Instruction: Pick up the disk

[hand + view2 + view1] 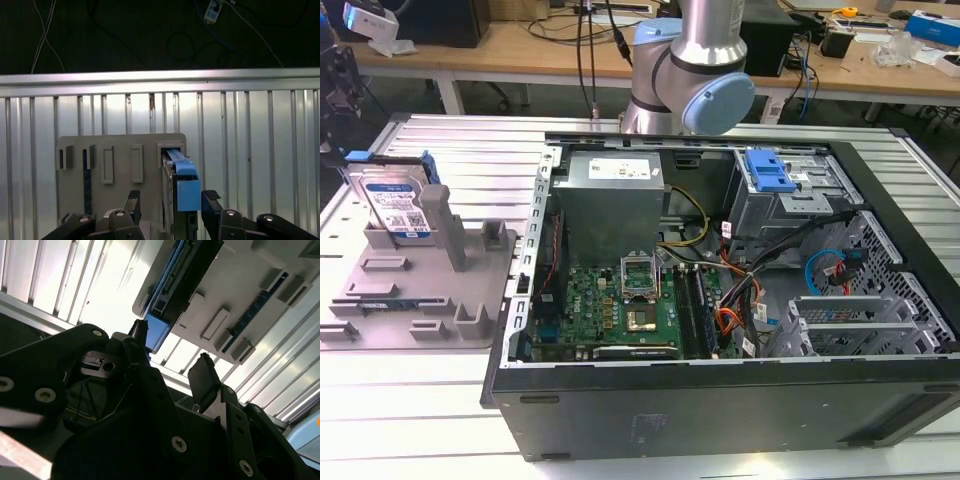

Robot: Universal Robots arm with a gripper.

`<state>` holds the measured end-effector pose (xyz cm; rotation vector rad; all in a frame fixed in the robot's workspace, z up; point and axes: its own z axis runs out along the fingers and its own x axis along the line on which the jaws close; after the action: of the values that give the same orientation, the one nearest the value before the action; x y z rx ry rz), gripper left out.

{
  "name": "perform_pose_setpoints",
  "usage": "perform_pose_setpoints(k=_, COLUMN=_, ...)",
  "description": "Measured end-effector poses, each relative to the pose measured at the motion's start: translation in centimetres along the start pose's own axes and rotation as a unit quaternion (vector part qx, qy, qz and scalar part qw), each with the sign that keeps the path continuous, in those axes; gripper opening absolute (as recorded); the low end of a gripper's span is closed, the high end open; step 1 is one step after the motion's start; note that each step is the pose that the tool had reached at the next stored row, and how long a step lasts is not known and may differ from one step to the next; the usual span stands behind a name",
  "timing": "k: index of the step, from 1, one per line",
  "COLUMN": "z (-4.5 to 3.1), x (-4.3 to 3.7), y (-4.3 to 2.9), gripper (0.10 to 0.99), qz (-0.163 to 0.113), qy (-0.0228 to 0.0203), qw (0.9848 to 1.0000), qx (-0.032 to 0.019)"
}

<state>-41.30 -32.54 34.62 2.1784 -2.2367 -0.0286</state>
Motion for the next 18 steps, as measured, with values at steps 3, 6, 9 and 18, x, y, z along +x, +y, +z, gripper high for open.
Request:
perform_pose_setpoints(k=3, z=0.04, x=-0.57, y=-0.16, gripper=0.6, qz=-0.001, qy=0.0002, qw=1.0, qx=0.0003)
perform_pose_setpoints(k=6, z=0.35, x=-0.6, y=-0.14, gripper=0.6, qz=-0.005, qy=0.0003, qw=1.0, qx=0.0004)
perform_pose_setpoints(k=9, z=0.39, x=-0.6, y=-0.14, gripper=0.6, qz=-0.007, qy=0.0019, qw=1.0, qx=0.0004)
perform_pose_setpoints(k=18, z=0.86, x=-0.6, y=-0.22, gripper=0.6, qz=-0.007, qy=0.0035, qw=0.9999, qx=0.0059)
